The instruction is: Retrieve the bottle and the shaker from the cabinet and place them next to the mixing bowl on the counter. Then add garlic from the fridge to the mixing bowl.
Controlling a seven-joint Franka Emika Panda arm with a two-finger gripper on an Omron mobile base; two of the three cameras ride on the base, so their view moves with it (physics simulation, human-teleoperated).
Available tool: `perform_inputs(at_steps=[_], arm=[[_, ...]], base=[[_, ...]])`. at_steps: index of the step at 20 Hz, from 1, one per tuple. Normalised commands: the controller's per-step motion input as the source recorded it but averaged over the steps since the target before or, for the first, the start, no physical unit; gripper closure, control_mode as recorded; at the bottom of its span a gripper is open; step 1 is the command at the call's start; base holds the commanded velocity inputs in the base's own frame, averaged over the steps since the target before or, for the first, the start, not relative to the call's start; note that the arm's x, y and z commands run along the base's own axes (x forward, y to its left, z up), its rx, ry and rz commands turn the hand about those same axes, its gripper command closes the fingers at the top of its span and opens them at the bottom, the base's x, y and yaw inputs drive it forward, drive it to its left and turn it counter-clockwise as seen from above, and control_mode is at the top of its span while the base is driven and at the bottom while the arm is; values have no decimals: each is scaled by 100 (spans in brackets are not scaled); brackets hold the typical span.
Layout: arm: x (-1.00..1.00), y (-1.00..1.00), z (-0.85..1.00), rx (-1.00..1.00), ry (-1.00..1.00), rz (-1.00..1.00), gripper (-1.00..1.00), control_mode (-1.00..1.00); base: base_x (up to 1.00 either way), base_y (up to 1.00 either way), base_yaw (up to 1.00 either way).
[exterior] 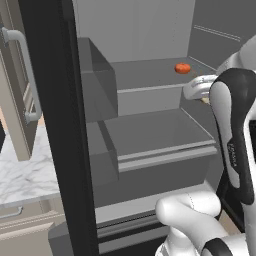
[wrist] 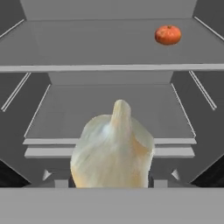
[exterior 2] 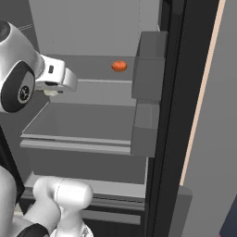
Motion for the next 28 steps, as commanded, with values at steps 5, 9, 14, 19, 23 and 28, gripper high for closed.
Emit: perform_inputs(at_steps=[5,9,14,19,23,28], arm=[[-85,1,0,1,1,-1,100,-100],[0,0,0,0,0,0,100,-100],[0,0,0,0,0,0,100,-100],[0,0,0,0,0,0,100,100],[0,0,0,0,0,0,100,100],[0,0,0,0,0,0,100,100]], base=[[0,0,0],[0,0,0],[0,0,0],[-94,-7,-5],[-100,-1,-4],[-100,0,2]])
